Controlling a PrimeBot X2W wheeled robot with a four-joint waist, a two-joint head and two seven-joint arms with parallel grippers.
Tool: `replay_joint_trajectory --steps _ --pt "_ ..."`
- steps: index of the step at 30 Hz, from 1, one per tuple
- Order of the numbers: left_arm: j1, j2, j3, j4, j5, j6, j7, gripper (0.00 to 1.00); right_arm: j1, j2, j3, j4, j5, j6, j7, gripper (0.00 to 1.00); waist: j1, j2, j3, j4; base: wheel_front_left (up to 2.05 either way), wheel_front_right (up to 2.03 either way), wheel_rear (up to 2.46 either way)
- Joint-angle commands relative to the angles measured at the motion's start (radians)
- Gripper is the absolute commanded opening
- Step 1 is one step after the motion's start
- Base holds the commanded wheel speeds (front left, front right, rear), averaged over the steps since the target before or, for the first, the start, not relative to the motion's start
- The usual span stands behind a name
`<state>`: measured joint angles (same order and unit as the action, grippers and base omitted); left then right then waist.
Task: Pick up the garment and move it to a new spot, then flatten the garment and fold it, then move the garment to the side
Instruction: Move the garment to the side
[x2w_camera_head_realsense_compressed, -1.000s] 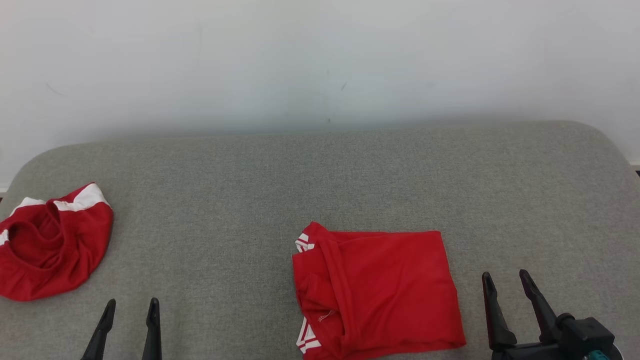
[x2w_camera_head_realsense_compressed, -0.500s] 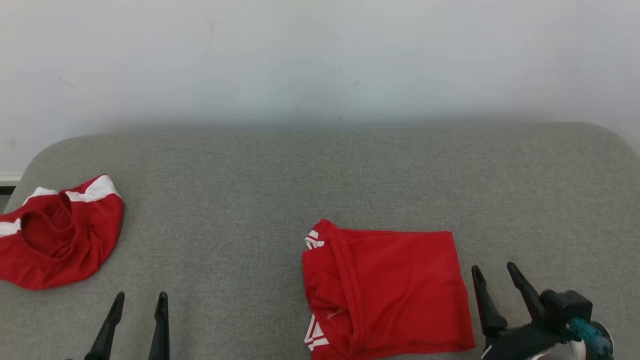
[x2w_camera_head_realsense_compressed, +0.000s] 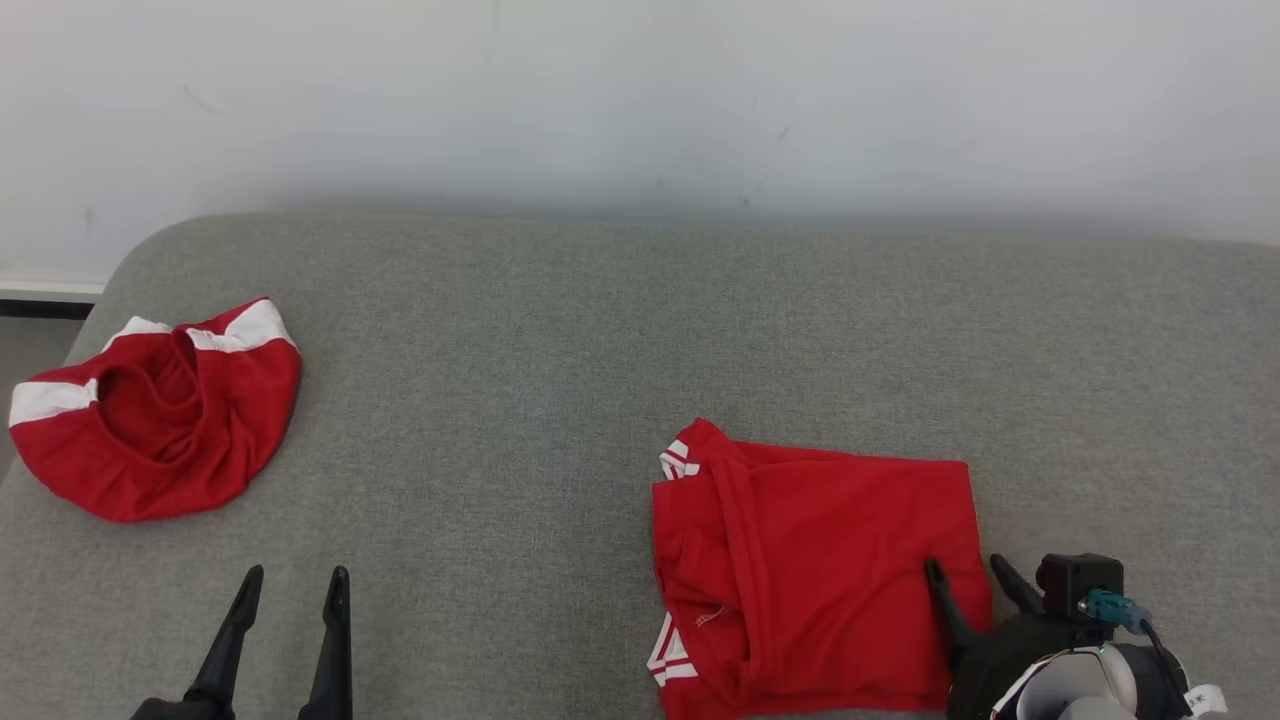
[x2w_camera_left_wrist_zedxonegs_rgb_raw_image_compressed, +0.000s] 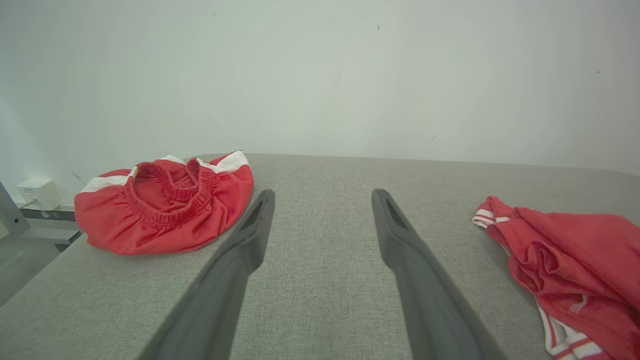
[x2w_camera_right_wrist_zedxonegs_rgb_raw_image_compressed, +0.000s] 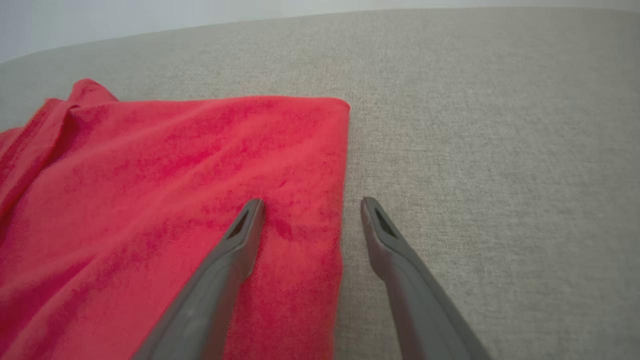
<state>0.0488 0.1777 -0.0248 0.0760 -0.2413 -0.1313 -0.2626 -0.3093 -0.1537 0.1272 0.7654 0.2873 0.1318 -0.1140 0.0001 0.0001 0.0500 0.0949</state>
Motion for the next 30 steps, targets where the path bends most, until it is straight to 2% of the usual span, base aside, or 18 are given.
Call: replay_joint_trajectory --steps 1,7,8,9,13,22,30 --pt "-0.011 -0.002 0.001 0.001 -0.003 0.002 -0.003 1.0 -0.013 0.005 0.005 0.021 0.002 -0.003 0.002 1.0 -0.0001 -0.0001 0.007 0.007 0.0 0.0 0.0" --pt "-0.018 -0.01 0.004 0.005 -0.001 0.001 -0.003 1.0 -0.045 0.024 0.036 0.161 0.02 -0.003 0.017 1.0 -0.0001 -0.0001 0.016 0.01 0.0 0.0 0.0" --pt "-0.019 -0.011 0.005 0.006 -0.001 0.002 -0.003 1.0 -0.05 0.025 0.043 0.176 0.022 -0.003 0.017 0.34 -0.0001 -0.0001 0.017 0.009 0.0 0.0 0.0" --pt "-0.021 -0.011 0.005 0.006 0.0 0.002 -0.003 1.0 -0.057 0.026 0.048 0.186 0.029 -0.003 0.009 0.0 -0.0001 -0.0001 0.018 0.009 0.0 0.0 0.0" --pt "-0.029 -0.017 0.012 0.004 0.002 0.001 -0.003 1.0 -0.096 0.018 0.065 0.211 0.051 -0.003 -0.008 0.0 -0.0001 -0.0001 0.03 0.001 0.0 0.0 0.0" --pt "-0.079 -0.021 0.01 -0.008 0.003 0.001 -0.003 1.0 -0.264 -0.055 0.132 0.194 0.057 -0.003 -0.025 0.0 -0.0001 -0.0001 0.113 -0.023 0.0 0.0 0.0" --pt "-0.166 -0.027 -0.002 -0.033 0.011 0.001 -0.003 1.0 -0.466 -0.2 0.2 0.131 0.066 -0.003 0.004 0.0 -0.0001 -0.0001 0.276 -0.071 0.0 0.0 0.0"
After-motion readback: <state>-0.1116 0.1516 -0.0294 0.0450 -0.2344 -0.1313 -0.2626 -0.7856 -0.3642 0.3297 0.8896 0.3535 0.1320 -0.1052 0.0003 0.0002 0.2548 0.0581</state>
